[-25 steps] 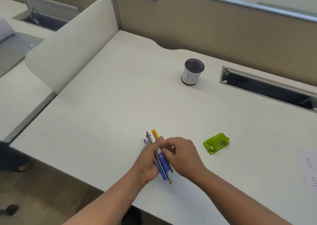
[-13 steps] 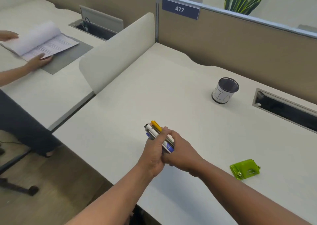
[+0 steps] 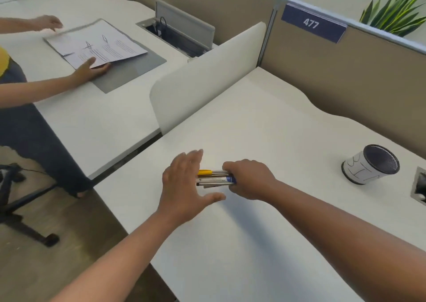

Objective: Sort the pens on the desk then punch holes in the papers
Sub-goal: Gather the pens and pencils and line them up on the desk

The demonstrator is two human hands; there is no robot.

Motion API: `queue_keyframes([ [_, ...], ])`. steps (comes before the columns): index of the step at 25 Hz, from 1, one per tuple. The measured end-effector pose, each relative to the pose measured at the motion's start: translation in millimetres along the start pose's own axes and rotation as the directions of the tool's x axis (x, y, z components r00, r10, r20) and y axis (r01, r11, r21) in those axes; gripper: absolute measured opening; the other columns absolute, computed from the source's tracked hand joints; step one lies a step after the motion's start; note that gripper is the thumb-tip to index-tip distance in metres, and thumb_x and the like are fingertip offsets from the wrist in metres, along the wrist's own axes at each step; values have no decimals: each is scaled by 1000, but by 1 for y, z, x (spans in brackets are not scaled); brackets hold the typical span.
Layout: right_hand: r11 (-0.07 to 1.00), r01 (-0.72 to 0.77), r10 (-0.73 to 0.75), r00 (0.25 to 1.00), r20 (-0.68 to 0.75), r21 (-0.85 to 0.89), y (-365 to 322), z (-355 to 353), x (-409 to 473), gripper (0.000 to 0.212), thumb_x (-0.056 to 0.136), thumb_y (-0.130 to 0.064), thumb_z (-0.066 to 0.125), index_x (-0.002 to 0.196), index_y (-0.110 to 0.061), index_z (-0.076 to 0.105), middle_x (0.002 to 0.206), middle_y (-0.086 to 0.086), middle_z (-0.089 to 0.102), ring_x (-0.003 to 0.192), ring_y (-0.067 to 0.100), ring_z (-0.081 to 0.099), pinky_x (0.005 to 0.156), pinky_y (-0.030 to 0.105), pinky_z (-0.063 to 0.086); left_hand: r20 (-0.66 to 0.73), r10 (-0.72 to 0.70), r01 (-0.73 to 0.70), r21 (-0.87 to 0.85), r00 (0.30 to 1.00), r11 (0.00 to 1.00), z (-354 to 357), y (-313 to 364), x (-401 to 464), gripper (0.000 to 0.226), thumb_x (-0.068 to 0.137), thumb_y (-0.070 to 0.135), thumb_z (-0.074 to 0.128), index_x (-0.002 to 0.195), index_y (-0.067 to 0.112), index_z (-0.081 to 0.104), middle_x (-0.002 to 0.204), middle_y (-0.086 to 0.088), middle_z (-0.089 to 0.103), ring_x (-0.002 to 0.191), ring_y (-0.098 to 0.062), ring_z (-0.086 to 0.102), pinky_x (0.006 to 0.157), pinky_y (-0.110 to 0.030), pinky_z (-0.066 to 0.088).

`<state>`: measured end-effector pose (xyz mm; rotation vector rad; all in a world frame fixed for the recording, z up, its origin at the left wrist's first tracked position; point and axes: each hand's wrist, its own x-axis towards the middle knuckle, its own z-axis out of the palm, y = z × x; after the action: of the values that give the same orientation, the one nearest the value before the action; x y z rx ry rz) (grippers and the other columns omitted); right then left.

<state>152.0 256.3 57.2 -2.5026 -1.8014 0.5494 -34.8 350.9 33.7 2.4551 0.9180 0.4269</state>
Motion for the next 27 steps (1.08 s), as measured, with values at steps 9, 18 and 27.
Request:
queue_keyframes([
  [9, 944, 330, -331, 941, -75, -25, 13, 28, 82, 20, 89, -35, 66, 102, -23, 58, 94, -5, 58, 79, 25, 57, 61, 34, 45, 108, 171, -198, 327, 979, 924, 27, -45, 46, 42, 88, 41, 62, 124, 18, 66, 91, -1, 68, 74, -29, 62, 56, -36, 46],
  [18, 922, 385, -371, 906, -205, 33, 38, 58, 77, 73, 73, -65, 67, 137, -31, 55, 147, -4, 50, 133, 23, 45, 99, 41, 33, 43, 177, -181, 348, 983, 920, 48, -59, 33, 66, 84, 42, 55, 141, 9, 57, 123, -6, 64, 100, -33, 60, 77, -43, 45],
  [27, 926, 347, -371, 909, -188, -150, 39, 72, 57, 61, 103, -54, 30, 157, -25, 32, 168, 0, 27, 154, 27, 24, 110, 49, 28, 109, 184, -213, 395, 977, 894, 49, -56, 10, 72, 100, 66, 33, 155, 19, 39, 155, -5, 47, 127, -34, 50, 99, -49, 38],
])
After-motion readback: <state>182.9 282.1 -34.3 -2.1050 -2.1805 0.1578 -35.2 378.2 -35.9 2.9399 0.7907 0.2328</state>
